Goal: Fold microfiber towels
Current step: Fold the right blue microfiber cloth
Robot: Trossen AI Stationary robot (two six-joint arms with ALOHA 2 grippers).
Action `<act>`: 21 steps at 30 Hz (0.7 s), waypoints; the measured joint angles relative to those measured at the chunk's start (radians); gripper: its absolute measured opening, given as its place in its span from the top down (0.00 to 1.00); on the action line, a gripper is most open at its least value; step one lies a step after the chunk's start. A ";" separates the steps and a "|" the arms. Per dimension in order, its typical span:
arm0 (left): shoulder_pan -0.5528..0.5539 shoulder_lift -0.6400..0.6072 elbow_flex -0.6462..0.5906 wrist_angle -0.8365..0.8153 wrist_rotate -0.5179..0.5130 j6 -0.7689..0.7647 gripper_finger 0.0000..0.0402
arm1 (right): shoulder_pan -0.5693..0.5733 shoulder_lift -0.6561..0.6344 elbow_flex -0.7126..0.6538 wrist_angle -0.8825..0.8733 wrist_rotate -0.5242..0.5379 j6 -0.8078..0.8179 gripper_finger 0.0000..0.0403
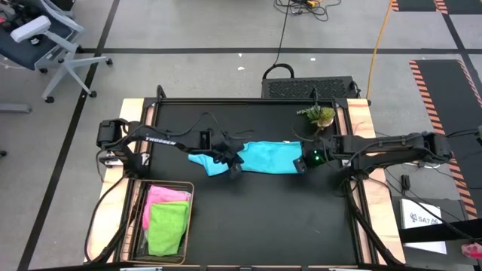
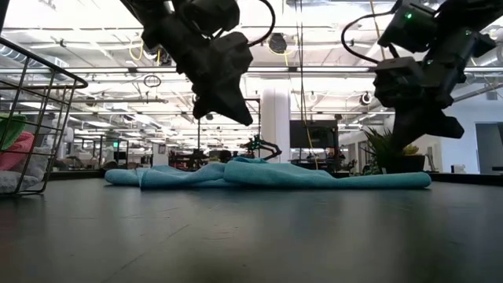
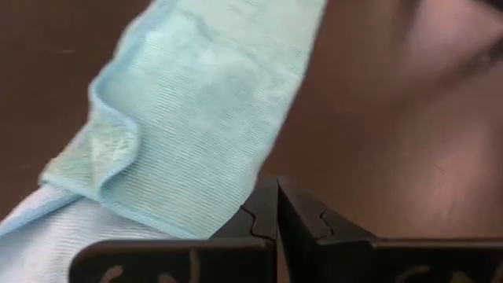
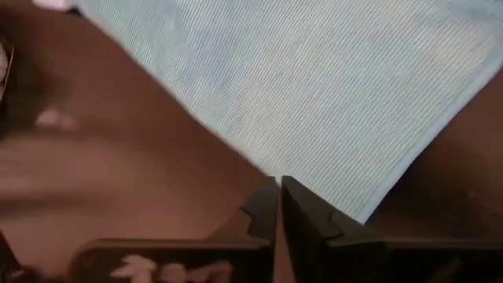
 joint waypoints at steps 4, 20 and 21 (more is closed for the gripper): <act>-0.008 0.000 0.000 0.001 -0.062 -0.035 0.97 | 0.048 0.037 -0.001 0.004 0.076 0.051 0.98; -0.008 0.000 0.000 -0.013 -0.057 -0.090 0.99 | 0.199 0.340 0.004 0.117 -0.066 0.073 1.00; -0.008 0.000 0.000 -0.020 -0.053 -0.090 0.99 | 0.223 0.339 0.004 0.098 -0.095 0.079 1.00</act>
